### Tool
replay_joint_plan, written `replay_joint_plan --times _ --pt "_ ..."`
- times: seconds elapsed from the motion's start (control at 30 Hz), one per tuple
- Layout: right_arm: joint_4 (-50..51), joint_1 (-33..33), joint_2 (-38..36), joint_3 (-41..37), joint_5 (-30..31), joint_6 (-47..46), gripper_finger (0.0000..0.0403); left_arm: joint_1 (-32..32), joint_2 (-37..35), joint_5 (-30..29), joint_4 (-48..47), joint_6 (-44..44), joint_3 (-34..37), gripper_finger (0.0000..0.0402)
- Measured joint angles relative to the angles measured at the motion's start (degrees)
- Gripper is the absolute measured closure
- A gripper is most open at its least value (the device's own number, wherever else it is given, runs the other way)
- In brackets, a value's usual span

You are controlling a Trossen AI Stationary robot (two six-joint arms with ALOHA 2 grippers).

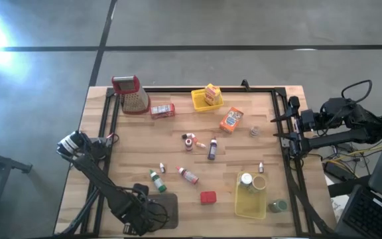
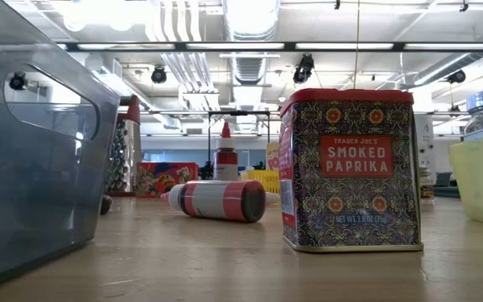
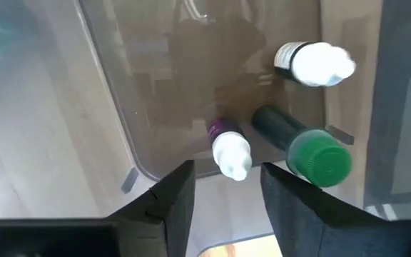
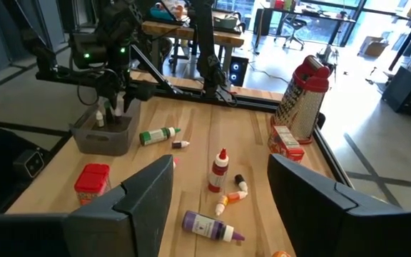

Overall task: Pick & Place Kitchen Items
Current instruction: Put the red cereal box into the top yellow bin

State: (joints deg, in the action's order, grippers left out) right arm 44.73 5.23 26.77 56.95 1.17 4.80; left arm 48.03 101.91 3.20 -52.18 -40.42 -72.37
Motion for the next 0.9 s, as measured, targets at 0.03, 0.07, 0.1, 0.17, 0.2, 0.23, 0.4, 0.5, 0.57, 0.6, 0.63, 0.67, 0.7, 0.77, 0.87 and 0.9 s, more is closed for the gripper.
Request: replay_joint_plan --times 0.03,0.07,0.1,0.17,0.2,0.23,0.4,0.5,0.57,0.6,0.63,0.67,0.7,0.77,0.87,0.9 --pt "0.0 -0.01 -0.01 0.0 0.02 0.14 0.0177 0.0 0.0 0.01 -0.4 0.0 -0.35 0.0233" --pt "0.0 0.0 -0.01 0.0 0.01 0.14 0.0174 0.0 0.0 0.02 -0.62 0.0 -0.69 0.0231" --pt "-0.01 -0.01 0.01 0.0 0.01 0.06 0.0171 0.0 0.0 0.02 -0.9 -0.02 -1.03 0.0229" --pt "0.0 0.01 0.01 0.0 0.0 -0.11 0.0165 0.02 0.0 0.02 -1.67 -0.02 -1.74 0.0227" --pt "0.0 0.0 0.01 0.0 0.02 -0.07 0.0161 0.02 0.0 0.02 -2.21 -0.02 -2.08 0.0227" --pt "-0.01 -0.02 0.01 0.0 0.0 0.09 0.0158 0.02 0.0 0.02 -2.79 -0.03 -2.46 0.0227" --pt "0.0 0.01 -0.01 0.0 0.02 -0.1 0.0139 0.02 0.0 0.0 -5.96 -0.03 -4.46 0.0227" --pt "0.0 0.0 0.02 0.0 0.02 0.13 0.0128 0.02 0.0 0.0 -7.93 -0.04 -5.93 0.0227" --pt "0.0 -0.02 0.0 0.0 0.01 -0.13 0.0121 0.02 0.0 -0.01 -9.61 -0.04 -7.1 0.0227" --pt "0.0 0.0 -0.01 0.0 0.01 -0.12 0.0117 0.02 0.0 -0.02 -10.46 0.01 -7.75 0.0227" --pt "0.0 0.01 0.0 0.0 0.02 -0.05 0.0113 0.02 0.0 -0.07 -11.19 0.02 -8.37 0.0227" --pt "0.0 -0.01 0.0 0.0 0.0 0.13 0.0109 0.02 0.0 -0.2 -11.88 0.03 -9.0 0.0227" --pt "0.0 0.0 0.0 0.0 0.01 0.13 0.0106 0.02 0.0 -0.39 -12.47 0.04 -9.62 0.0227" --pt "-0.01 -0.01 0.01 0.0 0.02 -0.09 0.0098 -0.04 0.0 -0.8 -13.46 0.05 -11.0 0.0227" --pt "-0.02 0.01 0.0 0.0 0.0 0.02 0.0087 -0.1 0.0 -2.64 -14.61 0.07 -13.31 0.0227" --pt "-0.01 0.0 -0.01 0.0 0.02 0.14 0.0083 -0.19 0.0 -3.54 -14.93 0.05 -14.17 0.0227"
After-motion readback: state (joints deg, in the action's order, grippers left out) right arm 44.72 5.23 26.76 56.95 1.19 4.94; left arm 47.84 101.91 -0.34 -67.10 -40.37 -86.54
